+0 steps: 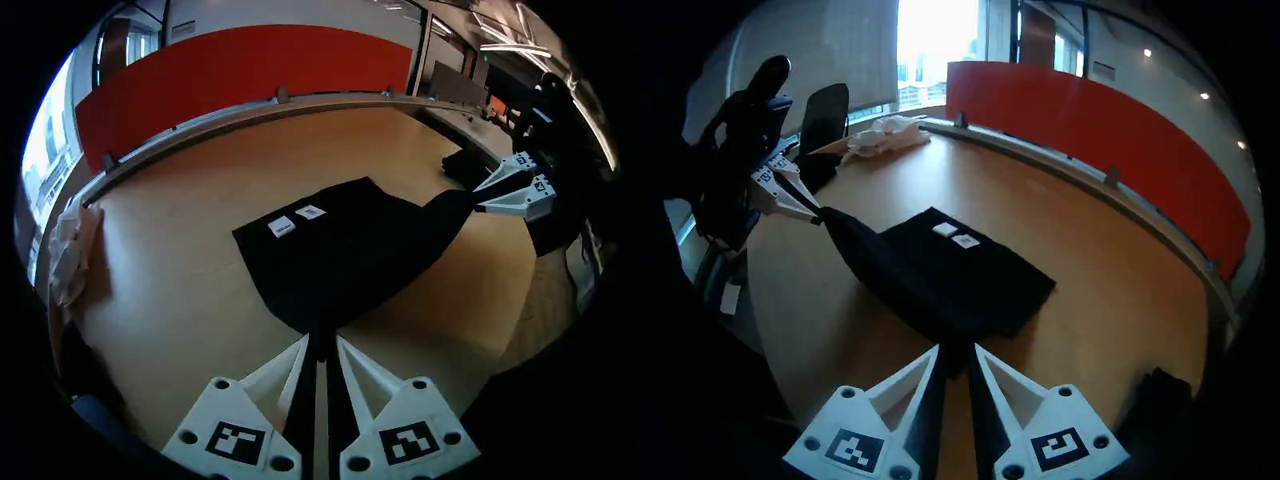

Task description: Fold towel

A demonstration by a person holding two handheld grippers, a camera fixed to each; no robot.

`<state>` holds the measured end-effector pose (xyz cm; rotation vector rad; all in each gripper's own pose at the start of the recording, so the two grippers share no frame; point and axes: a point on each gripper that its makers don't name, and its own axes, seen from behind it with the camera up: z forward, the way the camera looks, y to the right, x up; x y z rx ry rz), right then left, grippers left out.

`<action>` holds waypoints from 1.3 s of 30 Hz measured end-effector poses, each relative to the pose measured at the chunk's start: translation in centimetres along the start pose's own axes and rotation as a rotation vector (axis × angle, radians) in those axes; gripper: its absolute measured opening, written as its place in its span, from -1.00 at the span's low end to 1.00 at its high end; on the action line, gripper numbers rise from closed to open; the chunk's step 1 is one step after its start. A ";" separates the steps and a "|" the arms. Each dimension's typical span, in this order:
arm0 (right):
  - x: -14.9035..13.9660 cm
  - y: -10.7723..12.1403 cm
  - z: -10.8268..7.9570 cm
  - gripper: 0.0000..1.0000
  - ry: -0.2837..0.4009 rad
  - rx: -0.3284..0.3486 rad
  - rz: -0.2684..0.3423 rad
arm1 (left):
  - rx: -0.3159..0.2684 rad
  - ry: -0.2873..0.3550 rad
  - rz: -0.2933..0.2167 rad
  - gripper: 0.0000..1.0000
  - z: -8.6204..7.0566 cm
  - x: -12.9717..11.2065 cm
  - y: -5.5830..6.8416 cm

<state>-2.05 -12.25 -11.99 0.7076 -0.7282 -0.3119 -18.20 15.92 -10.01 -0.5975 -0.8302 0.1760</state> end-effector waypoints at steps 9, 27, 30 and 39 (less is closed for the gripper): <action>1.1 -0.5 -1.2 -0.66 0.011 0.004 -0.006 | -0.009 0.000 -0.006 -0.85 -1.3 0.4 0.3; 1.8 -1.3 -3.2 -0.66 0.004 0.025 -0.014 | -0.030 0.000 -0.014 -0.85 -3.4 0.8 1.3; 1.7 -1.4 -3.3 -0.66 0.001 0.031 -0.013 | -0.032 -0.002 -0.014 -0.85 -3.5 0.7 1.3; 1.5 -1.4 -3.0 -0.66 -0.003 0.032 -0.015 | -0.030 -0.008 -0.021 -0.85 -3.4 0.7 1.2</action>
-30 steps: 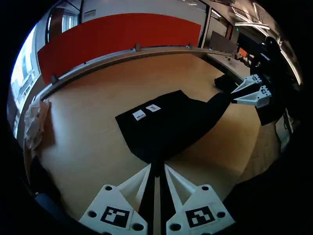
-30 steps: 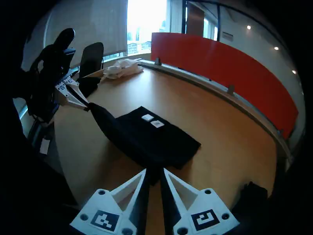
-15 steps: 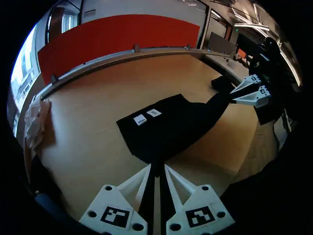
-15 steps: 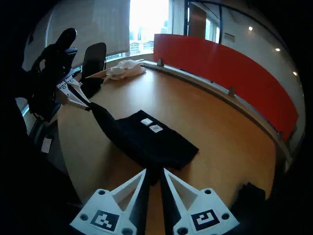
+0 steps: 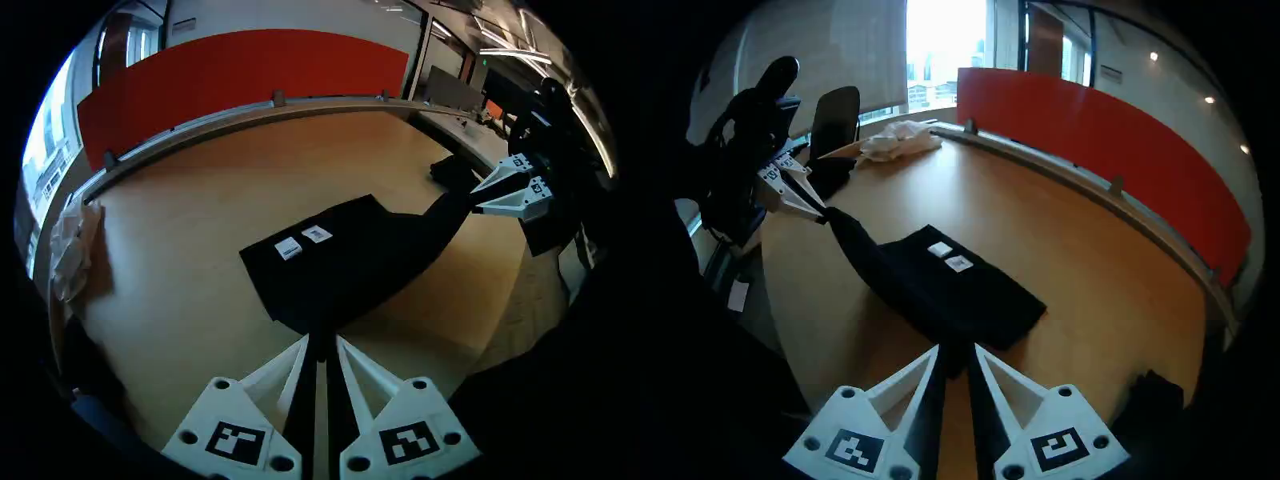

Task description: Fold towel

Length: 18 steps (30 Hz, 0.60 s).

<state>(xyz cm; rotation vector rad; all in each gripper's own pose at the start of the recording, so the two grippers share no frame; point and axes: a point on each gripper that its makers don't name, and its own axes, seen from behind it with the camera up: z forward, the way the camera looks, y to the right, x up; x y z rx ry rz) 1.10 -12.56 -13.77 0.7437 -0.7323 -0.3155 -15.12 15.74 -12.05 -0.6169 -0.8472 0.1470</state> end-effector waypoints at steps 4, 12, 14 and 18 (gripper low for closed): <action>0.0 0.1 0.2 -0.66 -0.005 -0.001 -0.002 | 0.003 0.003 -0.007 -0.85 0.2 0.2 -0.2; -0.1 1.0 1.3 -0.66 -0.023 0.003 0.008 | 0.023 0.003 -0.019 -0.85 1.7 0.9 -1.2; -0.1 1.5 1.7 -0.66 -0.027 -0.001 0.009 | 0.026 0.004 -0.024 -0.85 2.2 1.2 -1.4; 0.1 2.5 2.4 -0.66 -0.035 -0.007 0.008 | 0.029 -0.001 -0.035 -0.85 3.3 1.4 -2.0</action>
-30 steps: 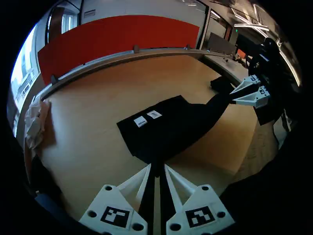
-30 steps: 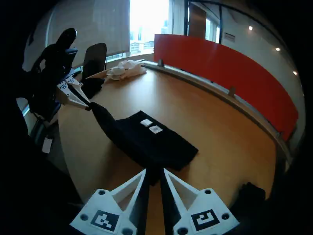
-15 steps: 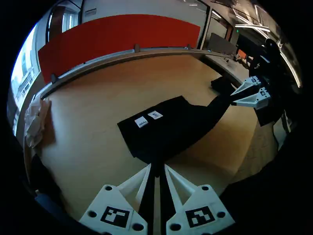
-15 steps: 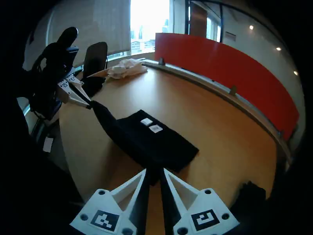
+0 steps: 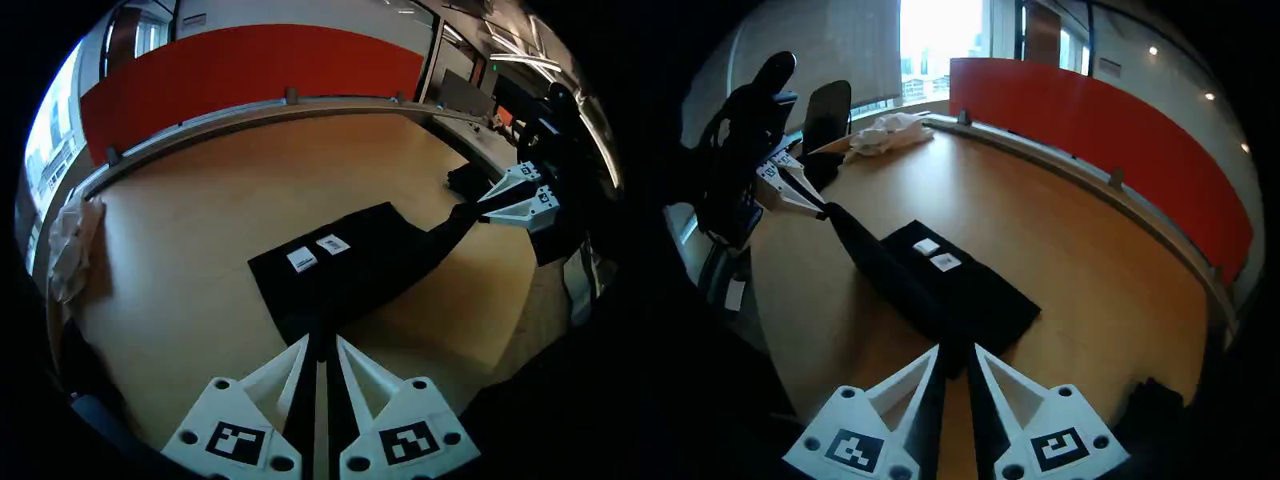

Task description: Fold towel

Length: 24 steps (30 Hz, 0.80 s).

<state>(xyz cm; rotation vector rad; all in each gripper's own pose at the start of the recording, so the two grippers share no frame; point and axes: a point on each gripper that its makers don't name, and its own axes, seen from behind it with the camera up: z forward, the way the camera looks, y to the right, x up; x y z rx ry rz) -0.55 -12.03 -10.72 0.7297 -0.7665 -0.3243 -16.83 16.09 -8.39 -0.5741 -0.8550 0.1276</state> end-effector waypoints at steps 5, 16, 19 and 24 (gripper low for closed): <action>0.0 1.1 1.2 -0.66 -0.012 -0.002 0.004 | 0.009 -0.012 -0.016 -0.85 1.5 0.1 -0.8; -0.6 3.1 3.7 -0.66 -0.040 -0.004 0.031 | 0.018 -0.033 -0.042 -0.85 4.7 0.4 -2.2; -0.8 3.5 4.1 -0.66 -0.046 -0.006 0.038 | 0.026 -0.037 -0.042 -0.85 5.2 0.5 -2.5; -1.1 3.8 4.9 -0.66 -0.056 -0.008 0.047 | 0.045 -0.042 -0.033 -0.84 5.9 0.7 -3.0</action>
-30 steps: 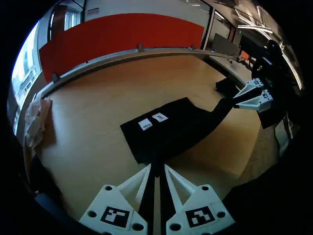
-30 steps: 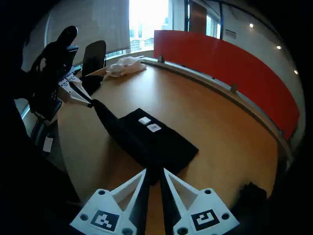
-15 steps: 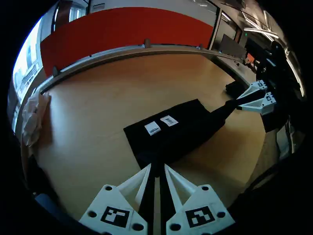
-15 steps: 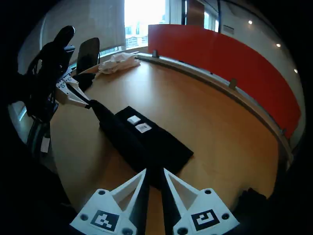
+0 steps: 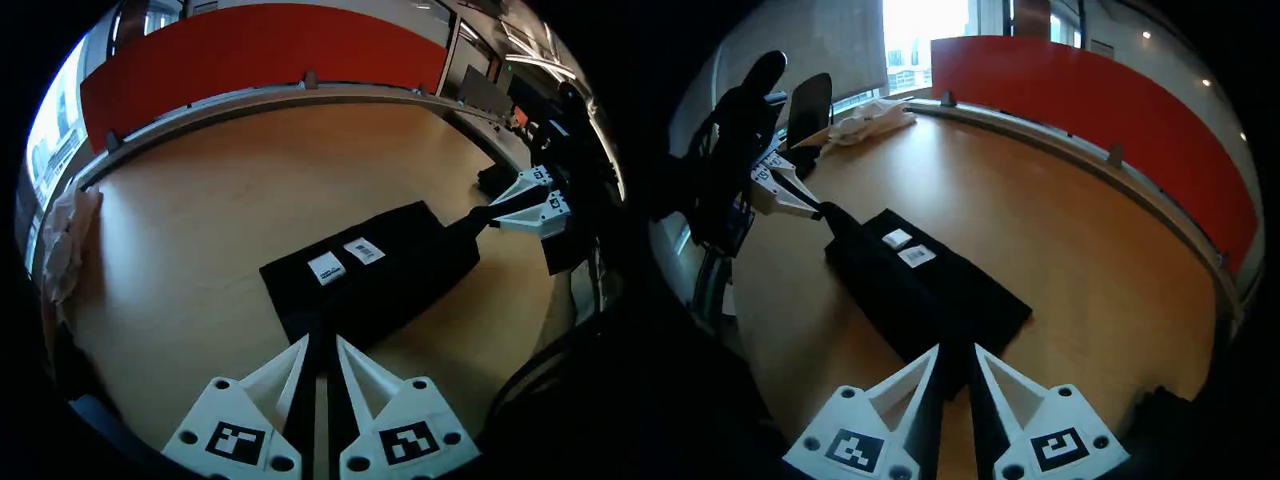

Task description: Fold towel

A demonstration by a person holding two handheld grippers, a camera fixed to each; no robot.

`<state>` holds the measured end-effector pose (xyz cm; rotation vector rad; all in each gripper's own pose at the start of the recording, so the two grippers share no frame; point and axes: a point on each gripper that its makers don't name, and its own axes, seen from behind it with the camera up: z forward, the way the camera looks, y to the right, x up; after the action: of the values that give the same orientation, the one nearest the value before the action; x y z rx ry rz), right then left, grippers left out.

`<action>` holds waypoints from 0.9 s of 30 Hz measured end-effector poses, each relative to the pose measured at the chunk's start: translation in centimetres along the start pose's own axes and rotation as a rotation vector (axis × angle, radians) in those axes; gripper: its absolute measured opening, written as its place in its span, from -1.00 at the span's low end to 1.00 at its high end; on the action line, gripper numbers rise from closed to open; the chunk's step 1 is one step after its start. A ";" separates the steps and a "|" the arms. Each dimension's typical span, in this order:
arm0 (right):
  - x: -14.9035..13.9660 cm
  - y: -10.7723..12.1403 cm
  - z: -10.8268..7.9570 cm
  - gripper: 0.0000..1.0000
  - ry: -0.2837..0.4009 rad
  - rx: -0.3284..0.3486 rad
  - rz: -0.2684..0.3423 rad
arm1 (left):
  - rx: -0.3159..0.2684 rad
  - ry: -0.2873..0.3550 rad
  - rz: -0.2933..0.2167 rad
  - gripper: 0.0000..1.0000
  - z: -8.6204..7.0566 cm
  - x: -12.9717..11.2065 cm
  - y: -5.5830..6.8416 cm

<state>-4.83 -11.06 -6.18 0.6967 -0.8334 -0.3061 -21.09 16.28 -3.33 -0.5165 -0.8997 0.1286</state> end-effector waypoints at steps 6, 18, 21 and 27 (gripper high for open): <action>-0.2 0.5 1.1 -0.66 -0.005 -0.006 0.014 | 0.029 -0.009 0.014 -0.84 0.9 0.1 -0.6; -0.7 1.9 3.3 -0.65 -0.019 -0.040 0.062 | 0.063 -0.017 0.012 -0.76 3.0 0.8 -1.6; -0.8 2.3 3.7 -0.63 -0.024 -0.050 0.072 | 0.069 -0.017 0.009 -0.75 3.4 1.0 -1.9; -1.1 2.9 4.4 -0.52 -0.038 -0.073 0.081 | 0.089 -0.013 0.025 -0.73 4.2 1.2 -2.4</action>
<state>-8.93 -10.30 -2.78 0.5893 -0.8804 -0.2764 -23.83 16.10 0.84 -0.4448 -0.8967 0.1941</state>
